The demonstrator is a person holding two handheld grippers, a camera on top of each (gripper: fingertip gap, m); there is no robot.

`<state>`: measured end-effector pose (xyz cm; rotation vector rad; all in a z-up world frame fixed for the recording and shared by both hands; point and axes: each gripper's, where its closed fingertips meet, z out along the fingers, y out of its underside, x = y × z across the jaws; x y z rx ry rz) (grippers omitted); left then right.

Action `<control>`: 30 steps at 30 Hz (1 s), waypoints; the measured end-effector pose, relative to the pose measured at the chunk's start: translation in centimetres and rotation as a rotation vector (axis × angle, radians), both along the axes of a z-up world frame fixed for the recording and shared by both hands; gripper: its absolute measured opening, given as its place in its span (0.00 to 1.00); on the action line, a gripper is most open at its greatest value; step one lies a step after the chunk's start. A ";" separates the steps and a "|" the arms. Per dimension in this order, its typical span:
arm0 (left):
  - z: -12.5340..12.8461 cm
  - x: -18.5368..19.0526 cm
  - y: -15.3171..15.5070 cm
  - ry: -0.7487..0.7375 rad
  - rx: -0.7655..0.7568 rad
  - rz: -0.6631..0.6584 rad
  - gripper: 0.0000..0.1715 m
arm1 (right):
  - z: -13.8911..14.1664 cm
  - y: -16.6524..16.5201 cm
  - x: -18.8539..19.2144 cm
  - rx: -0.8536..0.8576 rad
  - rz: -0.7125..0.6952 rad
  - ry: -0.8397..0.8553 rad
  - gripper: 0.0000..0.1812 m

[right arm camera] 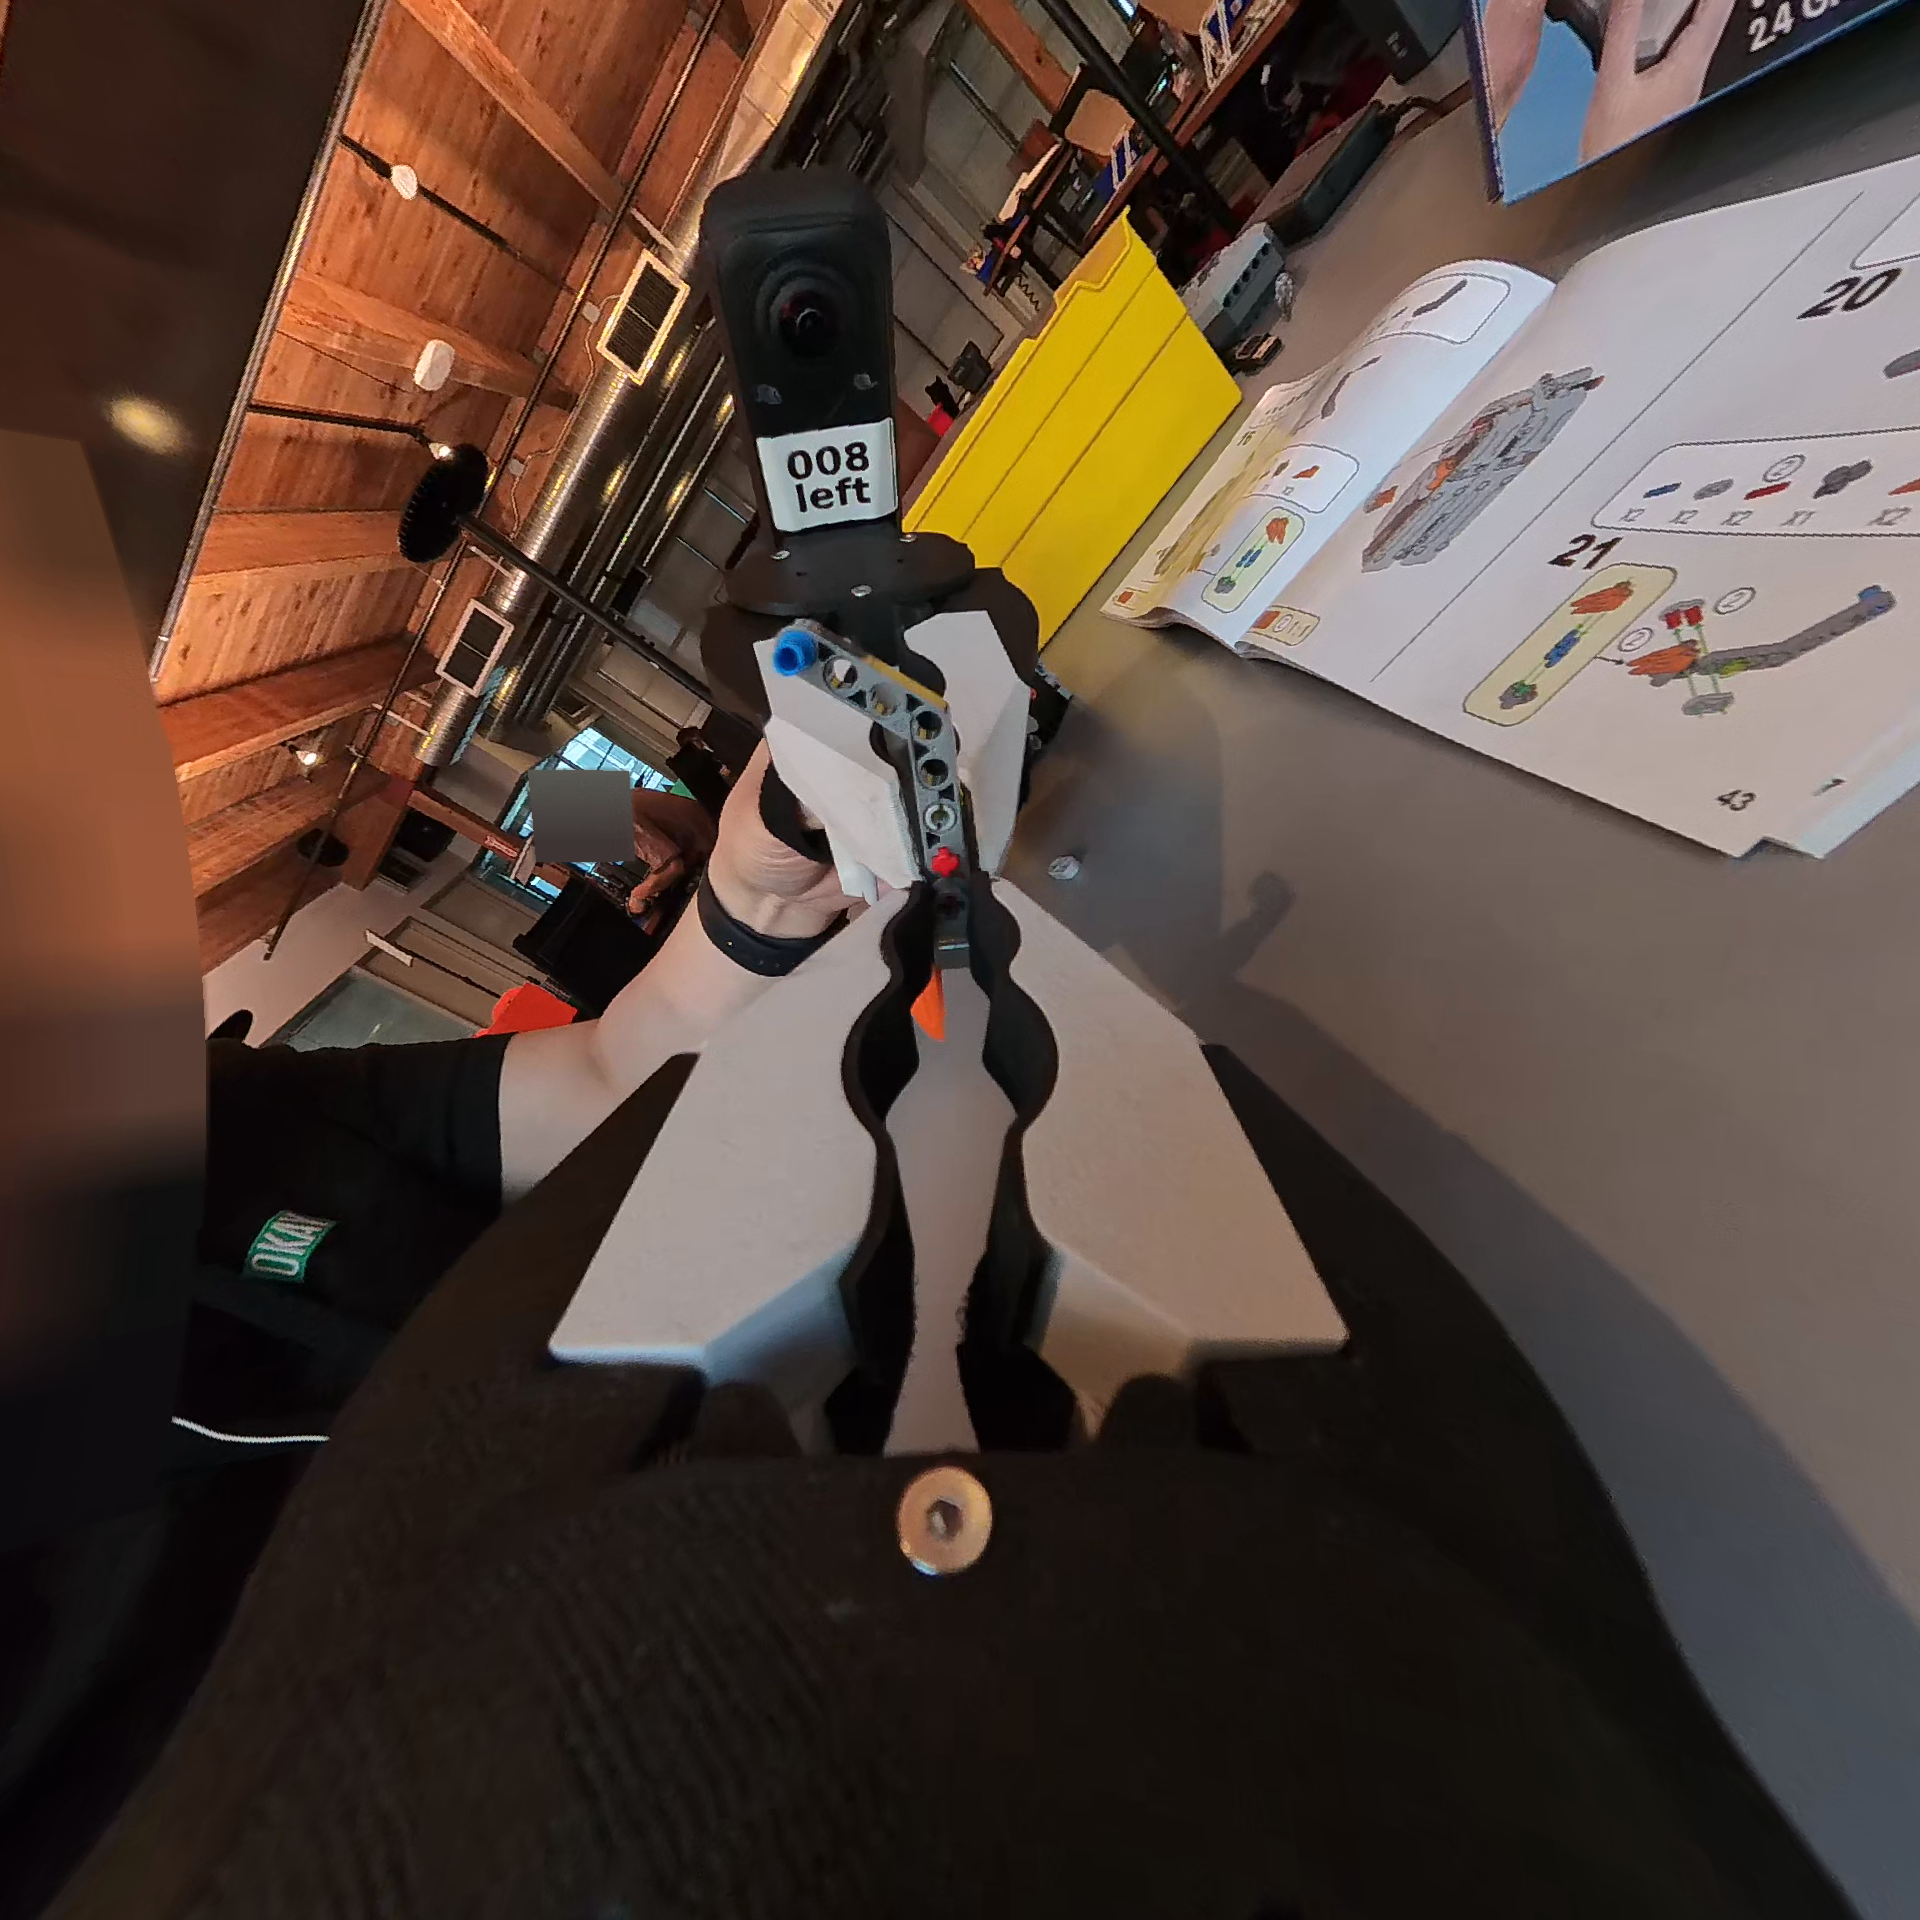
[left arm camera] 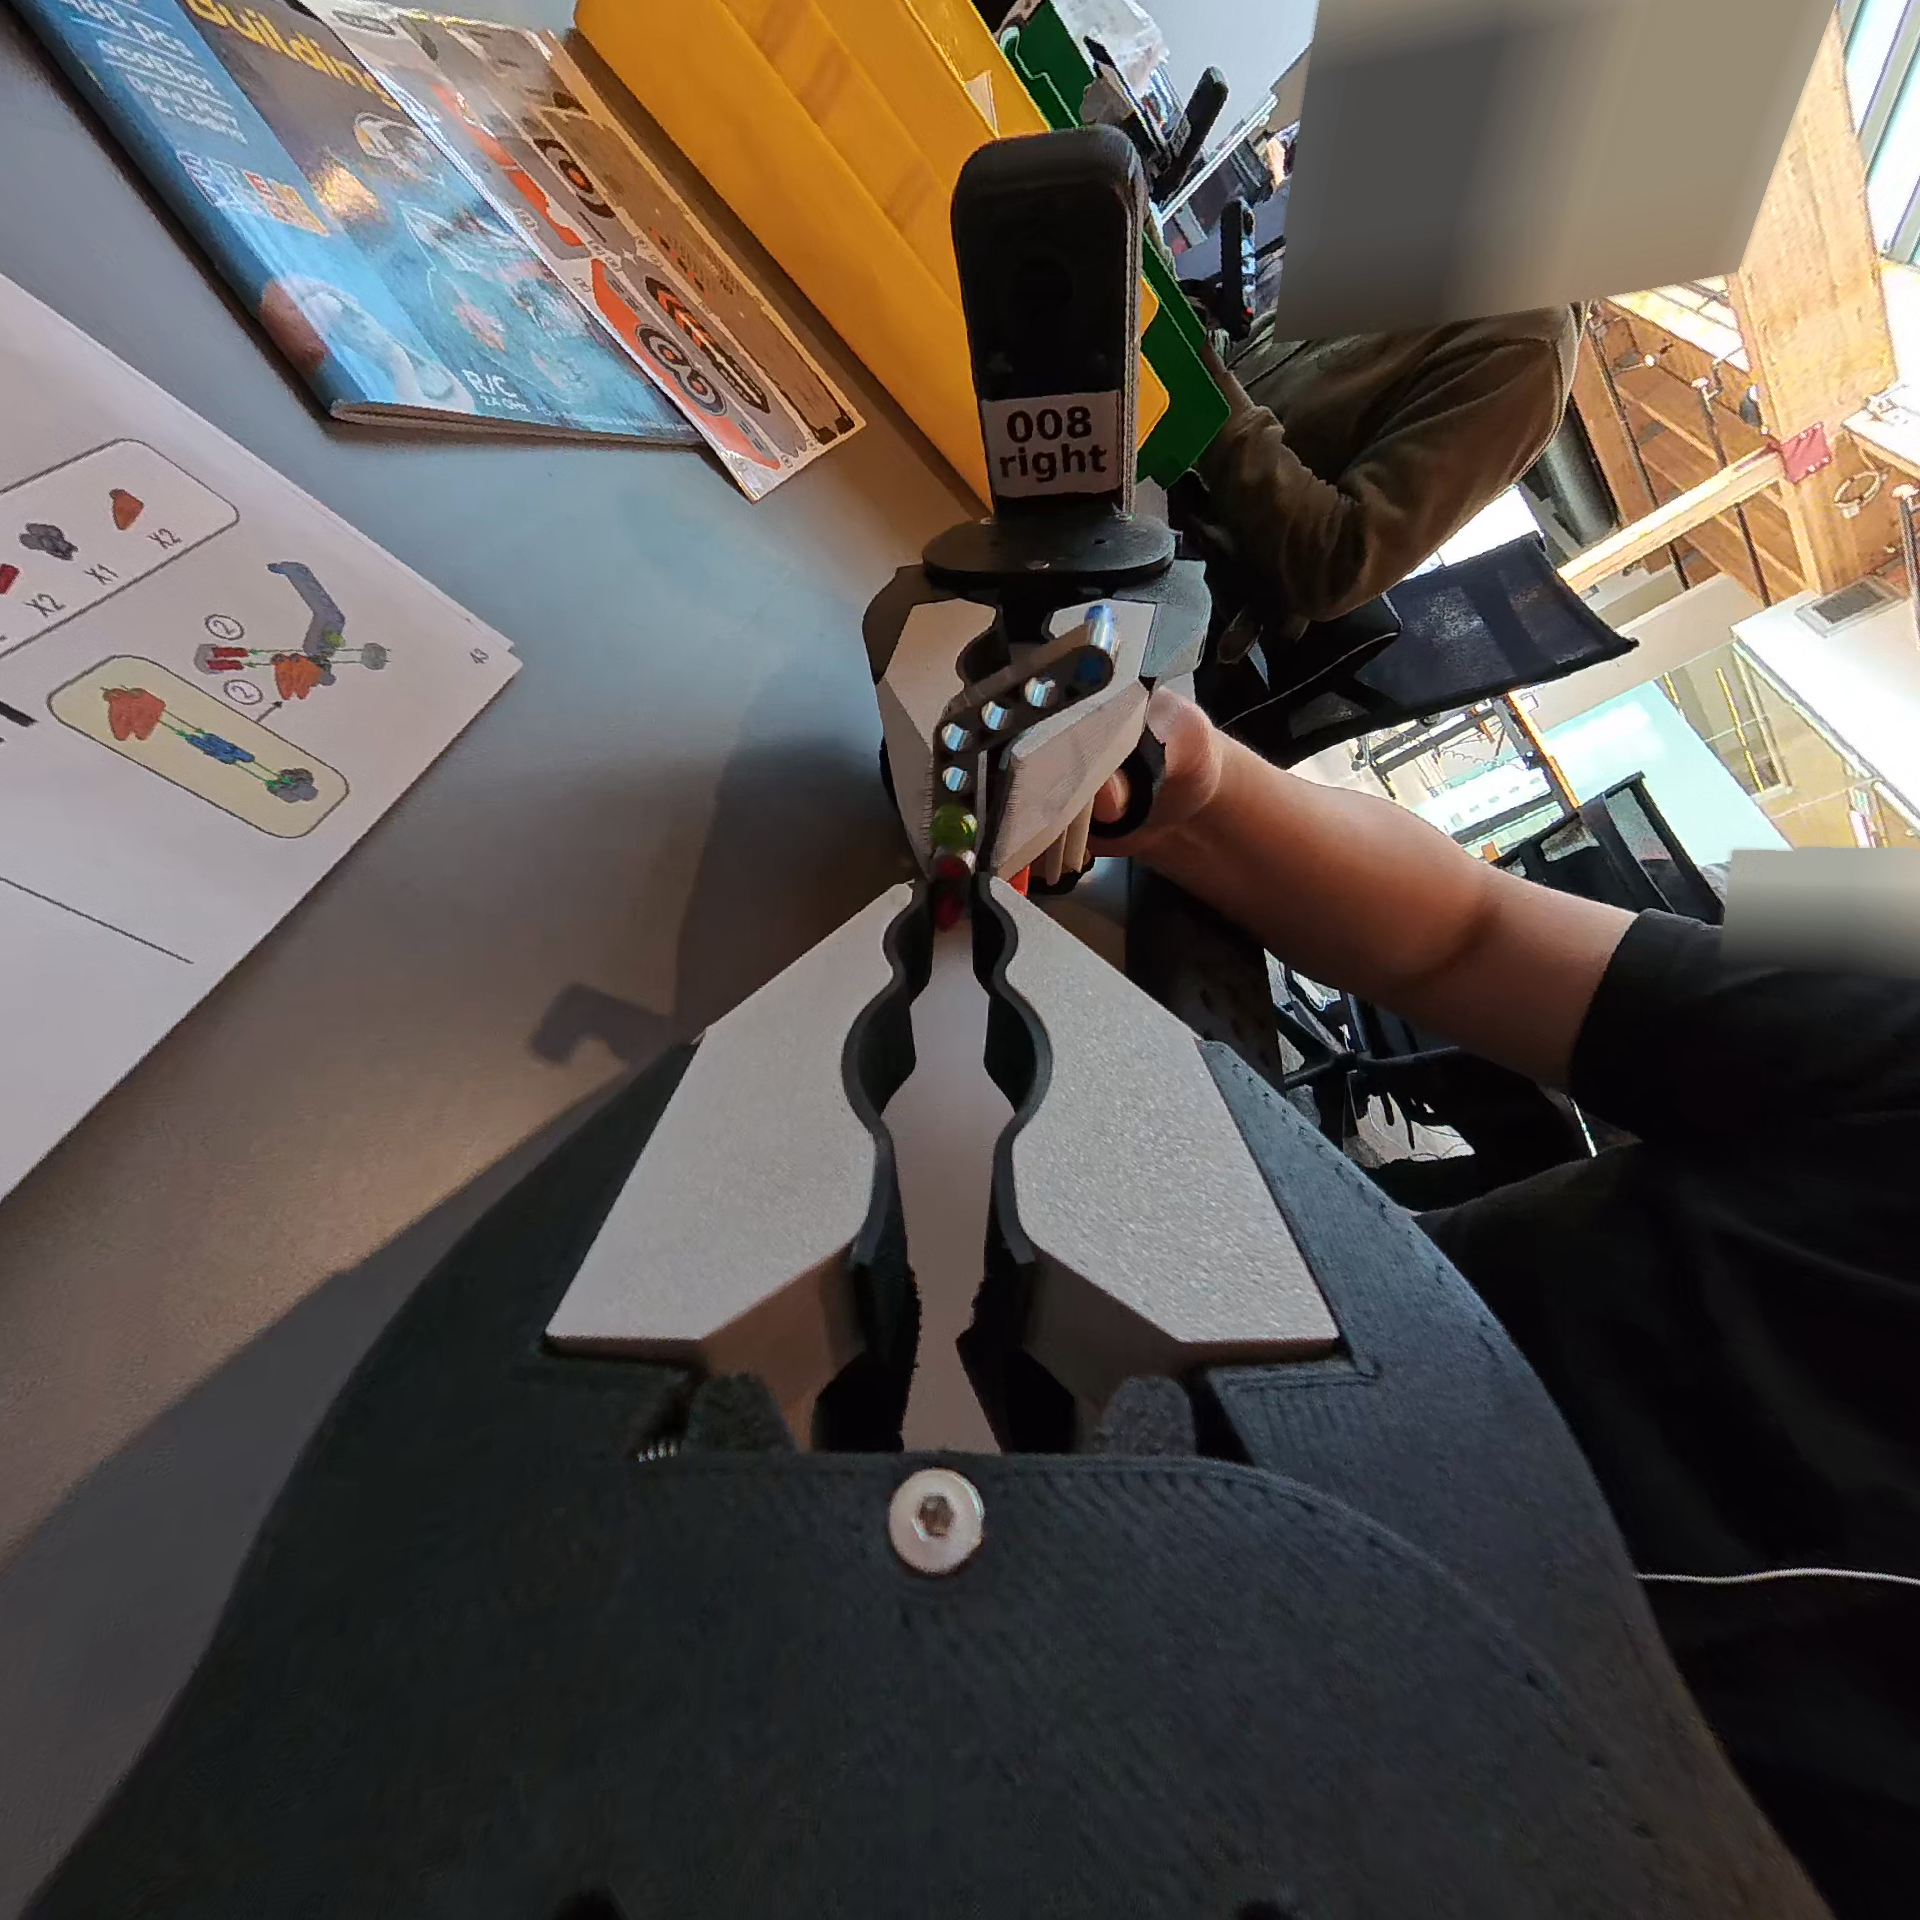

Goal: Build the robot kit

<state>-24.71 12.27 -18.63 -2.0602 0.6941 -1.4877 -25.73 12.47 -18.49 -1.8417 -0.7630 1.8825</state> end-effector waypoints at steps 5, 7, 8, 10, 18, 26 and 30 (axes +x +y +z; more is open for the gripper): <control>0.7 0.4 0.3 -0.056 0.021 0.002 0.03 | 0.7 0.3 0.5 -0.046 0.014 0.051 0.04; 1.4 0.2 -0.3 -0.106 -0.028 -0.042 0.08 | 0.5 0.4 0.7 -0.035 -0.002 0.033 0.04; 2.0 -0.1 -0.2 -0.143 -0.032 -0.040 0.09 | 0.5 0.3 0.8 -0.038 0.002 0.037 0.04; 2.2 -1.0 0.6 -0.149 -0.009 0.008 0.04 | 0.7 0.3 1.0 -0.055 0.004 0.056 0.04; -0.6 -1.3 0.9 -0.014 -0.046 0.018 0.01 | 0.0 0.6 1.5 -0.055 -0.009 0.004 0.04; -1.4 -2.7 2.1 0.176 0.085 0.098 0.06 | -3.1 2.0 5.6 0.001 -0.031 -0.249 0.04; -1.7 -3.0 2.4 0.183 0.050 0.122 0.07 | -4.6 1.4 4.5 0.189 -0.011 -0.399 0.04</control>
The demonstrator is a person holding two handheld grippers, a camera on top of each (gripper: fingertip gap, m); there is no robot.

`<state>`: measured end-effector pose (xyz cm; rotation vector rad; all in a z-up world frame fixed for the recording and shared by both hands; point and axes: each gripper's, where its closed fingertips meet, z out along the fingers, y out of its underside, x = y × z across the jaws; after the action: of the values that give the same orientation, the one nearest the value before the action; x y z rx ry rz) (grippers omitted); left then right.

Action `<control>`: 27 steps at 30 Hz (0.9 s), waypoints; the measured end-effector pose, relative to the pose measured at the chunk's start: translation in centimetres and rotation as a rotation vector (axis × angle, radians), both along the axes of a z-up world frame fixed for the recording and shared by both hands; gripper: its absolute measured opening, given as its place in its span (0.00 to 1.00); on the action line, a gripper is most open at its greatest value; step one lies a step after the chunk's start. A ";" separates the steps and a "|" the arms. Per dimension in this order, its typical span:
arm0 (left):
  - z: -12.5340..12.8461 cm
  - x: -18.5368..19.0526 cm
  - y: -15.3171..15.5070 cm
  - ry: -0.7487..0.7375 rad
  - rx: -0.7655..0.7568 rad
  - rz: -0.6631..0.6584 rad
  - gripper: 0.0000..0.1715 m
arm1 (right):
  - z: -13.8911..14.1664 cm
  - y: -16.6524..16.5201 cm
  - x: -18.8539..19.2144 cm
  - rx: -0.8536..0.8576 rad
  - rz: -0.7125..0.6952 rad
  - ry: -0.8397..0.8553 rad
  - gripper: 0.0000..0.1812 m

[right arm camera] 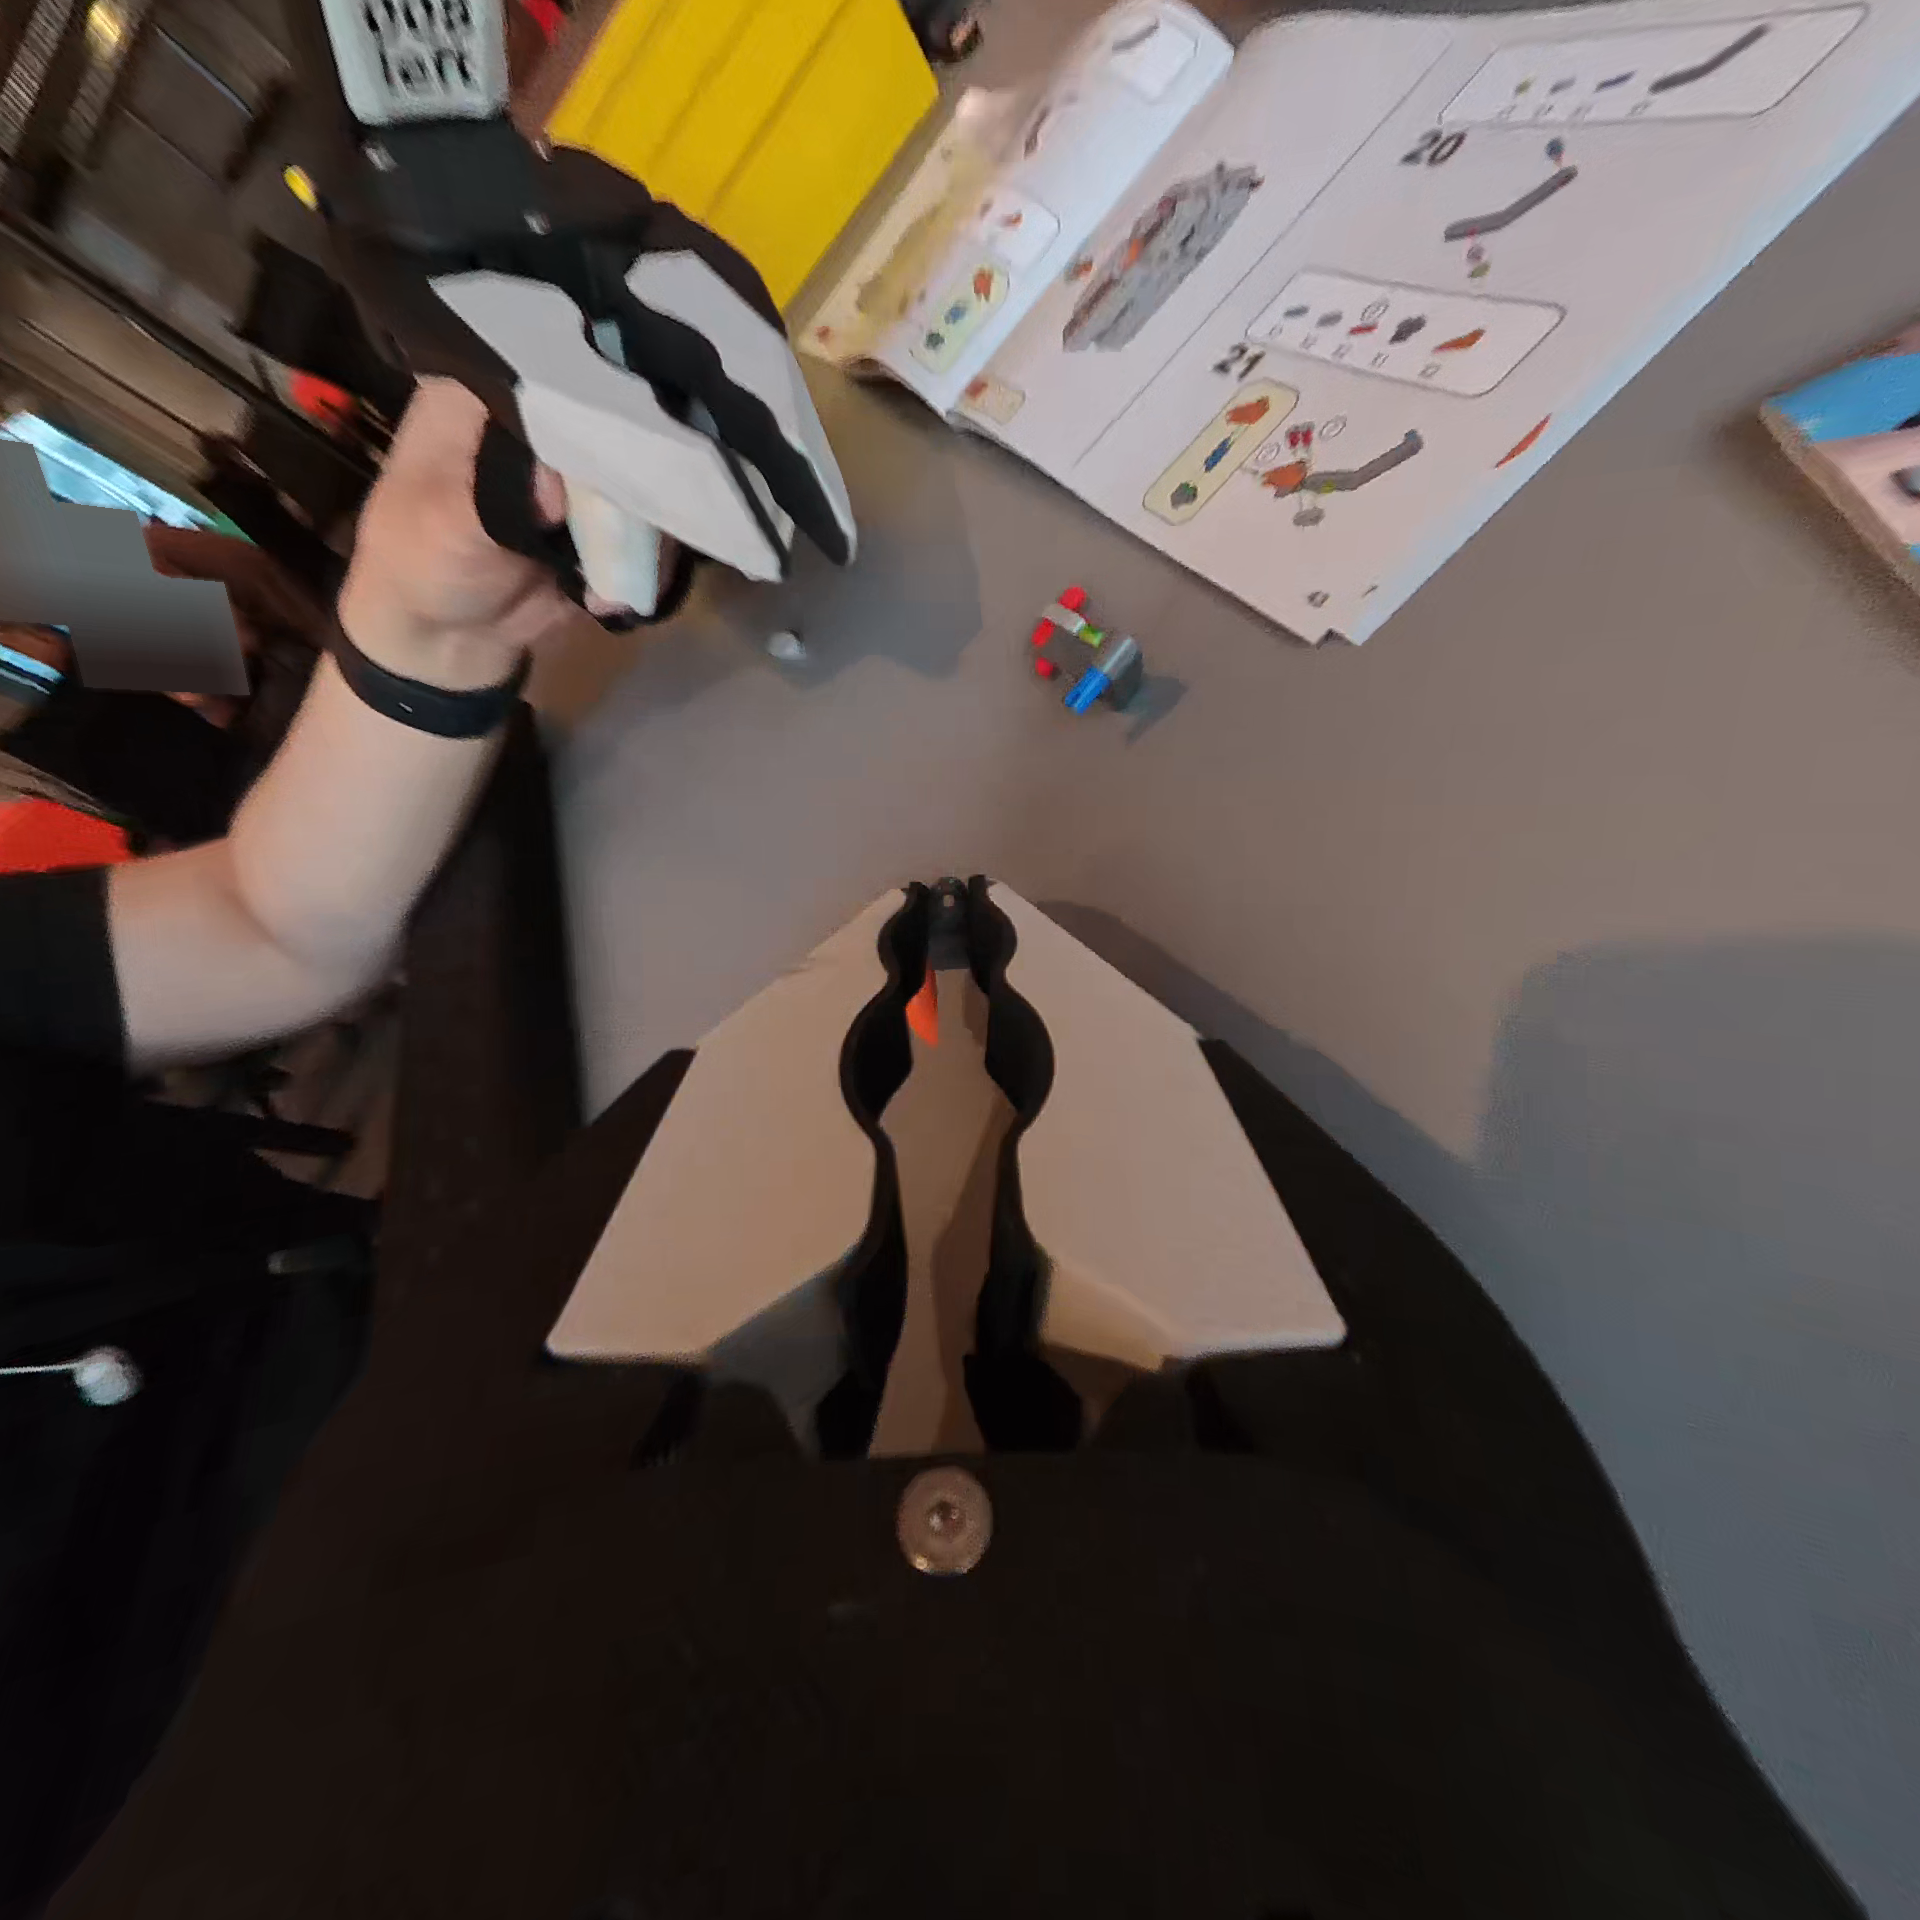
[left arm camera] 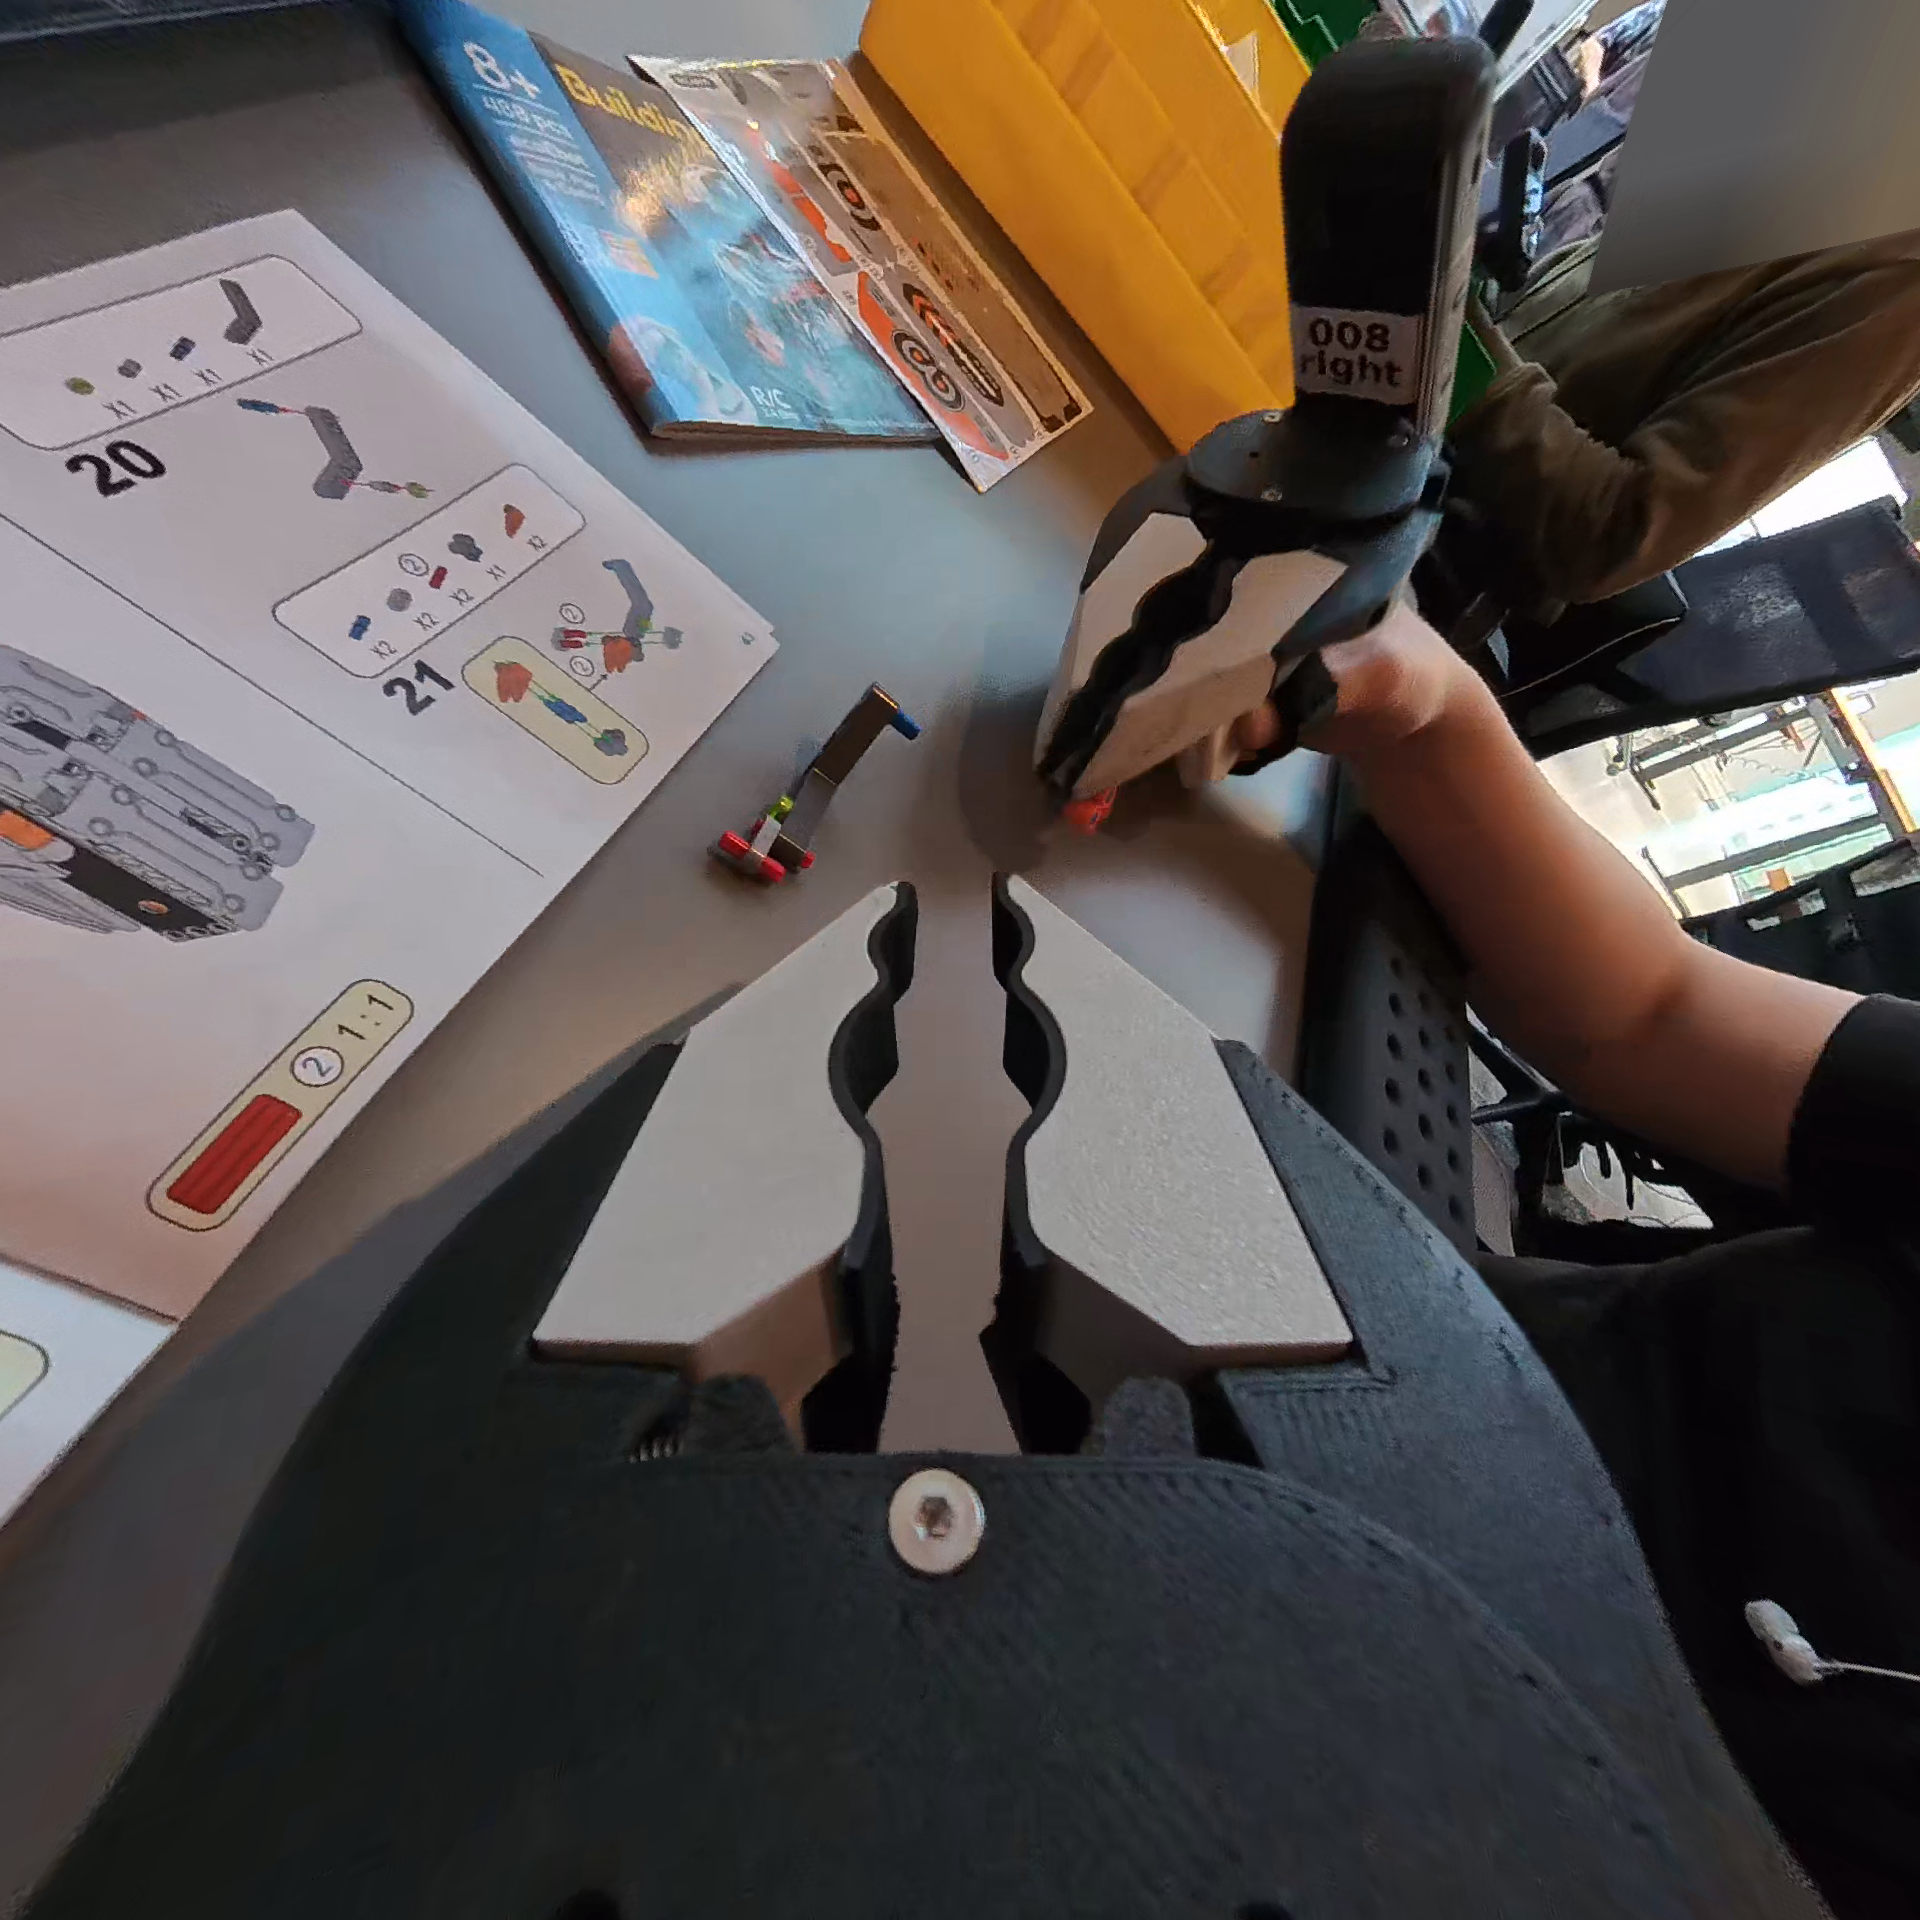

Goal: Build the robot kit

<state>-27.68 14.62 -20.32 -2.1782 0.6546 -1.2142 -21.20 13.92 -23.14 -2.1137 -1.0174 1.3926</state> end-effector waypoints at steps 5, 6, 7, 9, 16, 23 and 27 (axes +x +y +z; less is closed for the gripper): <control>0.7 -0.4 0.2 -0.025 0.005 0.028 0.07 | -1.0 -0.6 -0.9 0.108 0.053 -0.092 0.11; 0.8 -0.5 0.2 -0.033 0.003 0.034 0.06 | -0.5 -0.2 -1.0 0.150 0.040 -0.074 0.13; 0.9 -0.6 0.3 -0.041 0.000 0.040 0.06 | 0.1 0.4 -1.1 0.204 0.030 -0.053 0.13; 1.3 -0.8 0.4 -0.064 -0.005 0.050 0.06 | 1.5 1.9 -1.6 0.362 0.026 -0.034 0.15; 1.6 -0.9 0.3 -0.085 -0.012 0.048 0.07 | -0.6 4.5 -3.6 0.568 0.155 -0.208 0.21; 1.4 -0.8 0.4 -0.094 -0.023 0.036 0.08 | 1.6 3.0 -3.7 0.767 0.209 -0.135 0.09; 2.5 -0.2 -0.1 -0.105 0.060 -0.016 0.11 | 4.0 0.6 -2.9 0.948 0.260 -0.108 0.05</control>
<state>-27.92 14.53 -17.84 -2.0485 0.6570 -1.2912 -24.09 14.50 -19.17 -1.3741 -1.6210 0.6447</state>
